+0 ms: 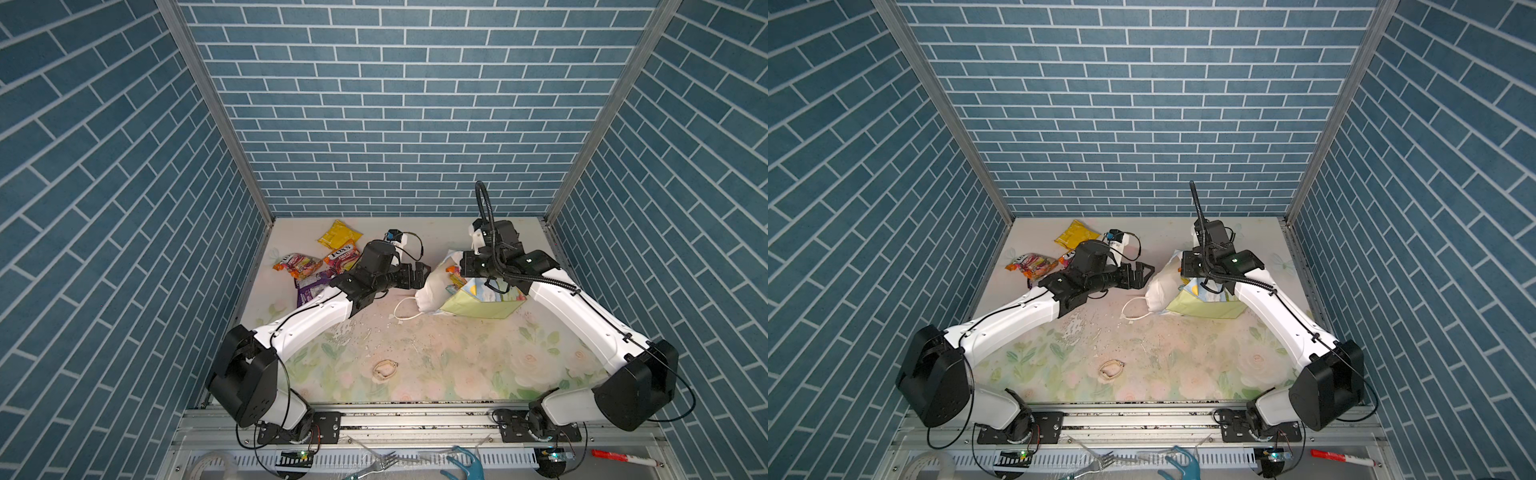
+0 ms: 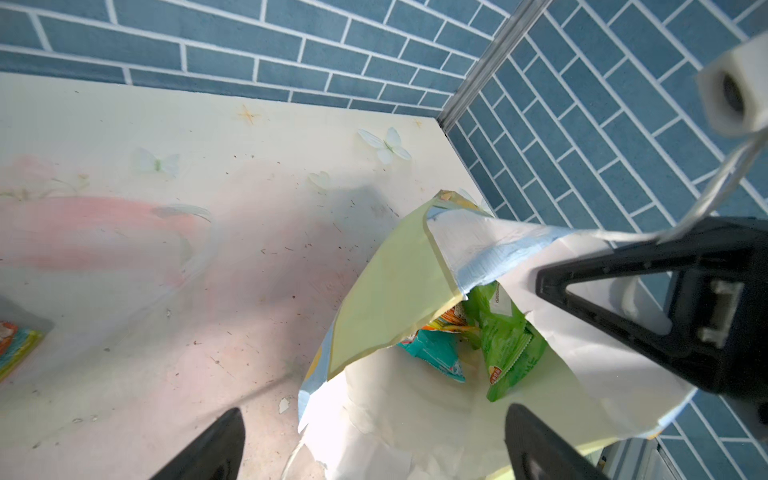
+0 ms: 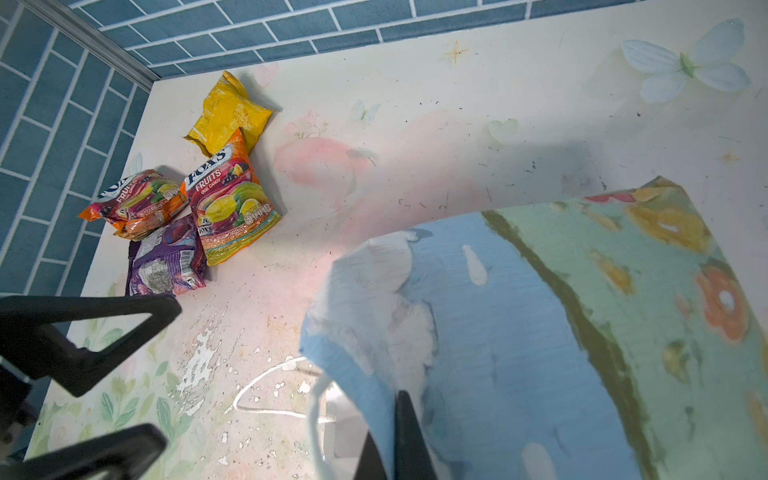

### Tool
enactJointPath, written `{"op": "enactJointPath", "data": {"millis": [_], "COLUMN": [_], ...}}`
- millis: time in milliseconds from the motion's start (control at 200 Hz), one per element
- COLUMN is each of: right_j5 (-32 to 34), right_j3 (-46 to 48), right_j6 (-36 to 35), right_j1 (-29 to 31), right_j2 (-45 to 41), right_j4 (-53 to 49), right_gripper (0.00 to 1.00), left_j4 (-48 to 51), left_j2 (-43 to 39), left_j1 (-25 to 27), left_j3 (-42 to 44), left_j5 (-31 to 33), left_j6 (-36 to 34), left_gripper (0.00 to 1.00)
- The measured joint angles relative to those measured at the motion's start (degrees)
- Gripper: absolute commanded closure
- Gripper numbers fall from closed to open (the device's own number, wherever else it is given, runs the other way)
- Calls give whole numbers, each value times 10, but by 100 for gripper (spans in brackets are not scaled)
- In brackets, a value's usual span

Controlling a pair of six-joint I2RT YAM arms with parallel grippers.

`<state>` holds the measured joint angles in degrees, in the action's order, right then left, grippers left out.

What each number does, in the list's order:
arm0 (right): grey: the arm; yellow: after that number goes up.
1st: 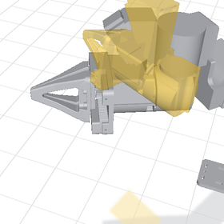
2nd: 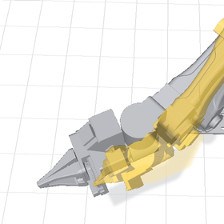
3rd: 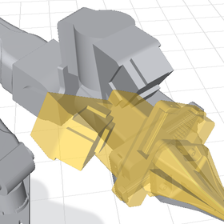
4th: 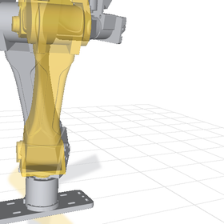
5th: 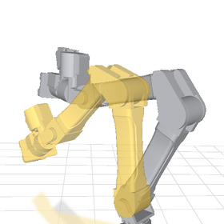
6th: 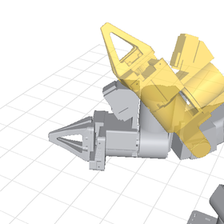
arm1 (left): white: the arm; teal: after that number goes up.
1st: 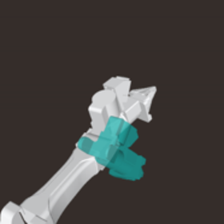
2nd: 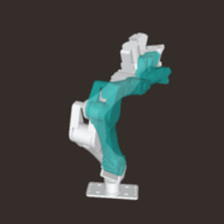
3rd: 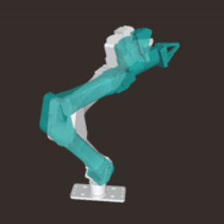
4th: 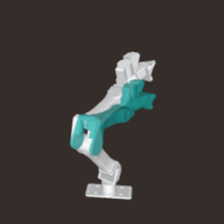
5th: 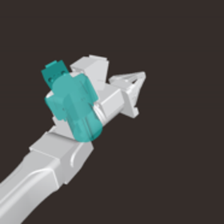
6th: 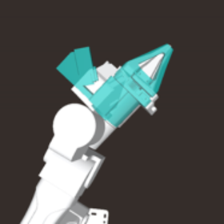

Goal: Take the snacks out of the paper bag
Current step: 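Reach the left gripper back into the bag held open by the right gripper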

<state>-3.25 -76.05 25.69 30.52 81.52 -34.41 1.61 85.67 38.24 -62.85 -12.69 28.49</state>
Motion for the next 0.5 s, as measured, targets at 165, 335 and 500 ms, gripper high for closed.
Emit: {"op": "enactJointPath", "data": {"millis": [165, 335, 500], "right_j5": [-2, -5, -12], "right_j3": [-25, -31, -31], "right_j6": [0, 0, -3], "right_j1": [0, 0, 0], "right_j2": [21, 28, 28], "right_j4": [-7, -9, -8], "right_gripper": [100, 100, 100], "left_j4": [-31, -76, -98], "left_j2": [21, 48, 92], "left_j1": [20, 33, 35], "left_j3": [13, 28, 27], "left_j5": [-16, -28, -37], "left_j6": [11, 31, 43], "left_gripper": [8, 9, 13]}}
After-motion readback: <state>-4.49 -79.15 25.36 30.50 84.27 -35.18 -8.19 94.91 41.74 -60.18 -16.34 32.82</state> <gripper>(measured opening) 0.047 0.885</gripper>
